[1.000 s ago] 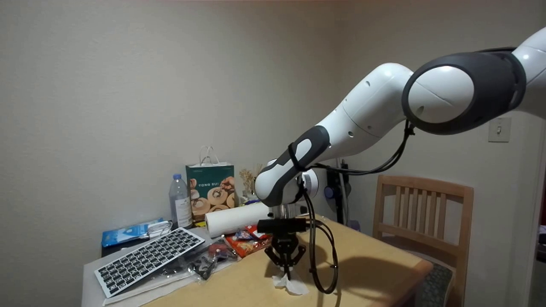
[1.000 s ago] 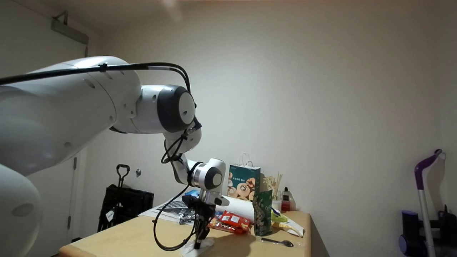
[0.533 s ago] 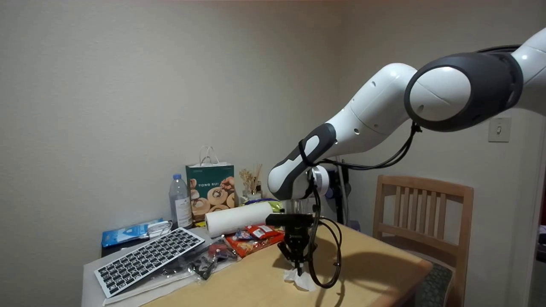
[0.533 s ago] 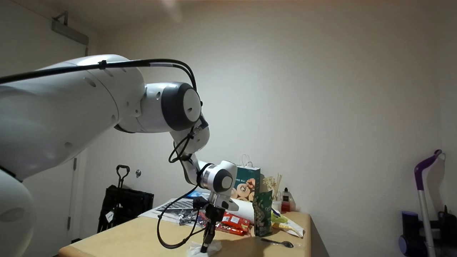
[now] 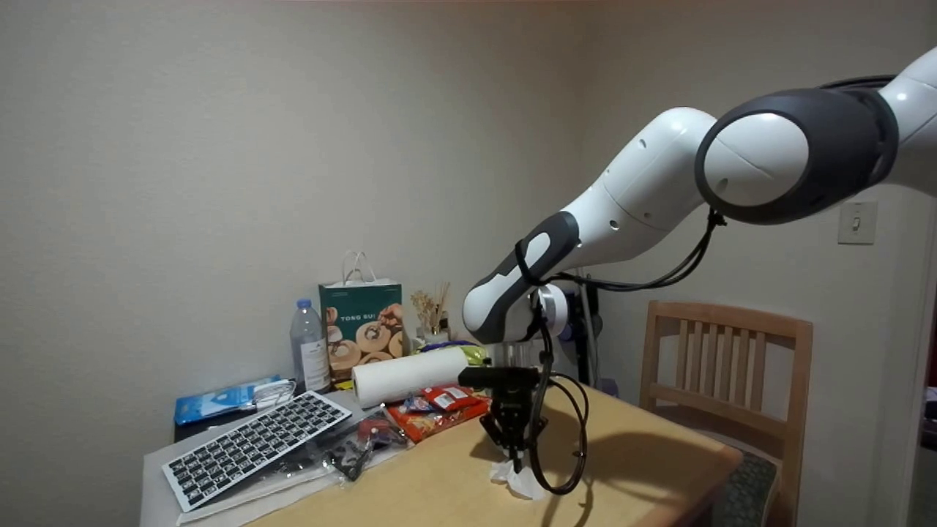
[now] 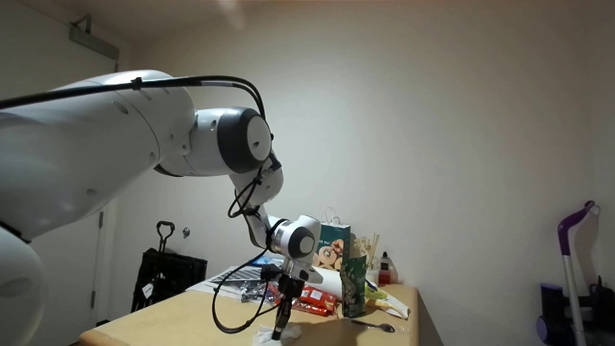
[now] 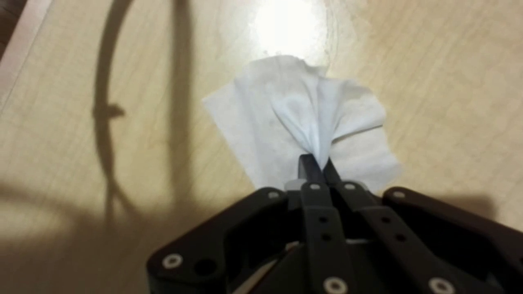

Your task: Wipe the table with the white cloth

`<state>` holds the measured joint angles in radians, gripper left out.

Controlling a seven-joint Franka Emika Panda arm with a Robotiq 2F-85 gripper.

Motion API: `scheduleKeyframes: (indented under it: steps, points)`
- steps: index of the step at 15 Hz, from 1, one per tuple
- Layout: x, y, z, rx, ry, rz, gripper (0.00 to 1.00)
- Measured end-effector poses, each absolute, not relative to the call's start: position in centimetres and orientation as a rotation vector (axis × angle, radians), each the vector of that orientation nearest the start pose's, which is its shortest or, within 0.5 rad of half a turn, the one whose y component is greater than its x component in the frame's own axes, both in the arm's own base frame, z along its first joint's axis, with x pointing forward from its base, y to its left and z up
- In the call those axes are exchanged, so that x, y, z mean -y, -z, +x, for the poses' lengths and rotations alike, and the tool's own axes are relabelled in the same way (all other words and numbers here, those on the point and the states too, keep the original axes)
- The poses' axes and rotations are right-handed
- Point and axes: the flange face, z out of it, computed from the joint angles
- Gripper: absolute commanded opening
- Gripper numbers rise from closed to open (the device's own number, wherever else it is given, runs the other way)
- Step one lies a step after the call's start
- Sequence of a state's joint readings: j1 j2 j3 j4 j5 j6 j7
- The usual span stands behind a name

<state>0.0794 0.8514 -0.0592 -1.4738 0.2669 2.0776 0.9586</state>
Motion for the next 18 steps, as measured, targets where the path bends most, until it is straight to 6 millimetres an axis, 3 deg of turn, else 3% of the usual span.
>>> scheduleKeyframes:
  steps: [3, 5, 9, 11, 16, 18]
  points:
    - [-2.1, -15.2, 68.6, -1.645, -0.46, -2.605, 0.0]
    - [0.2, -15.2, 68.4, -1.74, -0.47, -2.526, 0.0]
    - [9.0, -14.9, 67.5, -1.932, -0.48, -2.282, 0.02]
    - [12.0, -14.8, 66.9, -1.984, -0.484, -2.208, 0.02]
    - [12.3, -14.9, 67.0, -1.988, -0.478, -2.2, 0.0]
    - [13.3, -15.0, 67.5, -2.026, -0.447, -2.17, 0.0]
